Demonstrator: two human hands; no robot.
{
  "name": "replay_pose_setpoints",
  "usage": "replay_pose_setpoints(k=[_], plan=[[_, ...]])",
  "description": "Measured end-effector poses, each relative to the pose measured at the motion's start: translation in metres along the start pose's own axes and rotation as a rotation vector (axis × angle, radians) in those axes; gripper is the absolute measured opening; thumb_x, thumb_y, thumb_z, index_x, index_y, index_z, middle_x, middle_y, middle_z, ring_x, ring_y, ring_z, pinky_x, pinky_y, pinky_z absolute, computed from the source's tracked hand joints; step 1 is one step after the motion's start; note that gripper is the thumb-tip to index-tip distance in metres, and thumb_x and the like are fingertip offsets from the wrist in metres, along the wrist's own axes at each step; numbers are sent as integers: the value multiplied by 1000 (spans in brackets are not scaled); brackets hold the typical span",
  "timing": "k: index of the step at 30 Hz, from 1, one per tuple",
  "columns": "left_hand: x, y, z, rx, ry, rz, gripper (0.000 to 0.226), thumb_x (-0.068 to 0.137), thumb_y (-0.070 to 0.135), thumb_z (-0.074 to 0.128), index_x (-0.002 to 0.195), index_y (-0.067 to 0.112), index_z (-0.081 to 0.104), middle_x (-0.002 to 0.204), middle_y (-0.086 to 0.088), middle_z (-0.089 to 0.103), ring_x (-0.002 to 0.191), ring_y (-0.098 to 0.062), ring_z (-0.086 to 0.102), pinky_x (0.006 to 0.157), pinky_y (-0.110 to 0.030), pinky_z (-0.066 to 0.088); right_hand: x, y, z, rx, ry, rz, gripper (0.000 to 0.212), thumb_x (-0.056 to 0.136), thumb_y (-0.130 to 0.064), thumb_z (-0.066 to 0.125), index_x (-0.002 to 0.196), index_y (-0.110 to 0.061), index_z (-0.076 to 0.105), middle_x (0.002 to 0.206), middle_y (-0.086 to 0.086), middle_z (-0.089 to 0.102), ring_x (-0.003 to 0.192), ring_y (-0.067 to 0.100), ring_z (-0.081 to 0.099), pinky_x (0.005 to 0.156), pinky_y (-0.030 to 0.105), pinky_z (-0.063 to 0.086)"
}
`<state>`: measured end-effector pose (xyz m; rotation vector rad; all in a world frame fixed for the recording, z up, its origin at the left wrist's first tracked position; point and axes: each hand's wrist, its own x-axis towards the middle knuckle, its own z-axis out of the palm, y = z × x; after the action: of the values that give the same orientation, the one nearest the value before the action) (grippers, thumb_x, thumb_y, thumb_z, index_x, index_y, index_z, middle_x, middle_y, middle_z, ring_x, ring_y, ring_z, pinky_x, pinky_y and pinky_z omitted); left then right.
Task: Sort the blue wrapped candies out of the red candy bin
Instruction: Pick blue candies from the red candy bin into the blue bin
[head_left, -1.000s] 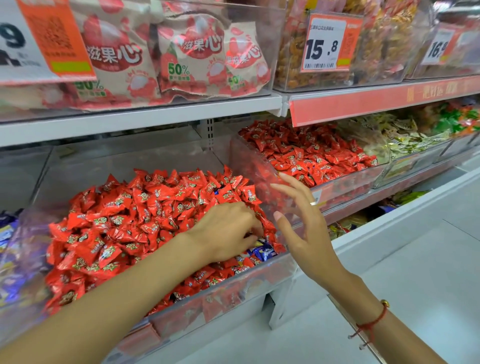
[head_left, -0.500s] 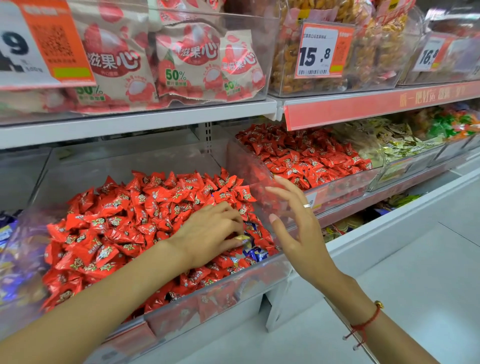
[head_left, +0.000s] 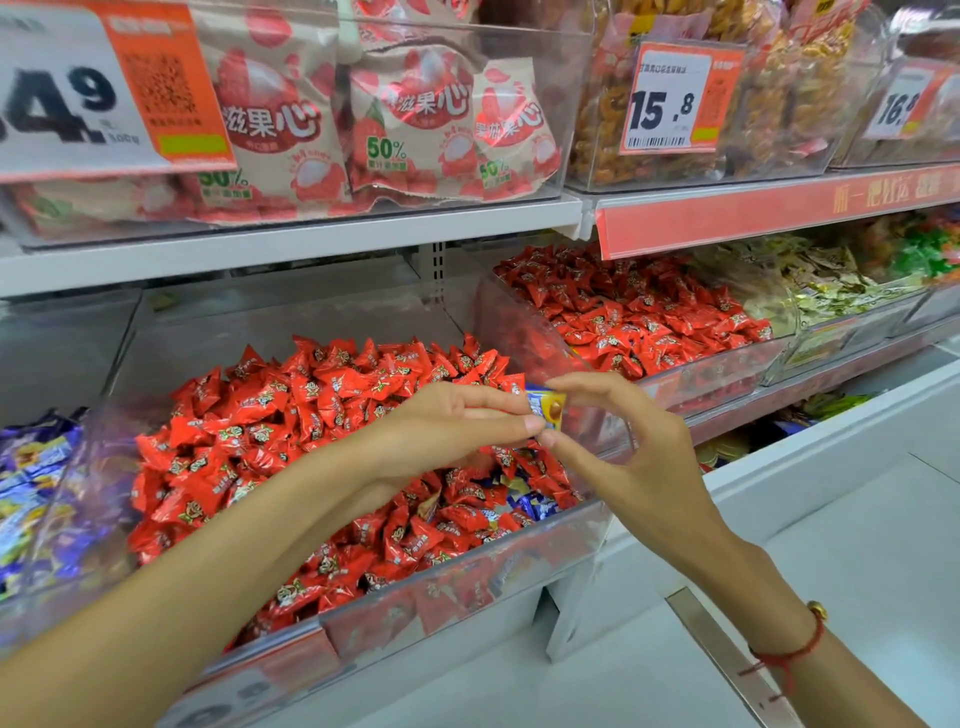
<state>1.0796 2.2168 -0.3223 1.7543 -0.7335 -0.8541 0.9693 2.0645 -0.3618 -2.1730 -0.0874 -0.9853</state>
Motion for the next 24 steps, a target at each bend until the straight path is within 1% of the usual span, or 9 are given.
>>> replay_pose_setpoints(k=[2,4,7,9,12,15,19,21,24], plan=[[2,-4,0,-44,-44,34,18,91,28,63,107,24,70,104,8,74,105,-1,65,92,-23,46,-3,-3,-4,85,20,32,30,79,-17,77,104,-22,62,97,-16,66,93,4,64,86,17,47],[8,-13,0,6,-52,51,17,93,21,62,105,21,73,103,5,74,95,2,67,83,-15,50,-4,-3,-8,137,94,80,30,79,-10,76,102,-21,60,94,-15,66,87,4,65,82,11,45],[25,-32,9,408,-20,71,12,86,17,71,96,16,77,95,1,76,76,4,65,75,-17,53,-1,-4,-12,175,155,145,31,82,-13,72,106,-27,58,92,-18,65,86,9,64,82,14,46],[35,-38,24,772,16,43,14,81,36,73,89,25,78,89,9,75,81,-5,66,76,-28,54,1,-6,-11,143,117,142,34,85,-12,70,113,-28,58,94,-18,64,89,10,62,83,14,45],[43,-37,40,1071,157,75,25,77,48,70,86,25,77,89,9,73,86,-16,65,67,-26,43,4,-8,-10,118,63,168,38,86,-10,70,119,-27,60,95,-14,64,88,9,62,83,12,44],[46,-37,40,1060,89,45,13,81,35,68,89,29,76,95,10,73,92,-17,65,67,-25,40,9,-8,-13,112,40,201,35,87,-12,69,119,-24,62,91,-11,61,82,13,62,82,17,46],[41,-39,33,1001,-18,39,12,84,29,68,93,29,76,89,12,70,87,-13,62,67,-24,41,12,-12,-17,143,15,247,34,88,-12,68,119,-22,61,93,-10,62,78,15,64,67,9,41],[36,-40,25,927,8,76,6,83,29,71,84,28,77,77,13,67,78,-11,61,64,-24,41,12,-14,-18,134,9,264,36,89,-11,65,122,-24,59,97,-2,61,78,14,63,64,8,39],[22,-37,4,601,166,161,9,79,30,77,71,29,75,71,13,72,75,-6,68,71,-28,53,12,-19,-21,34,19,257,39,93,-13,59,128,-31,53,104,-13,54,79,4,57,66,8,39]])
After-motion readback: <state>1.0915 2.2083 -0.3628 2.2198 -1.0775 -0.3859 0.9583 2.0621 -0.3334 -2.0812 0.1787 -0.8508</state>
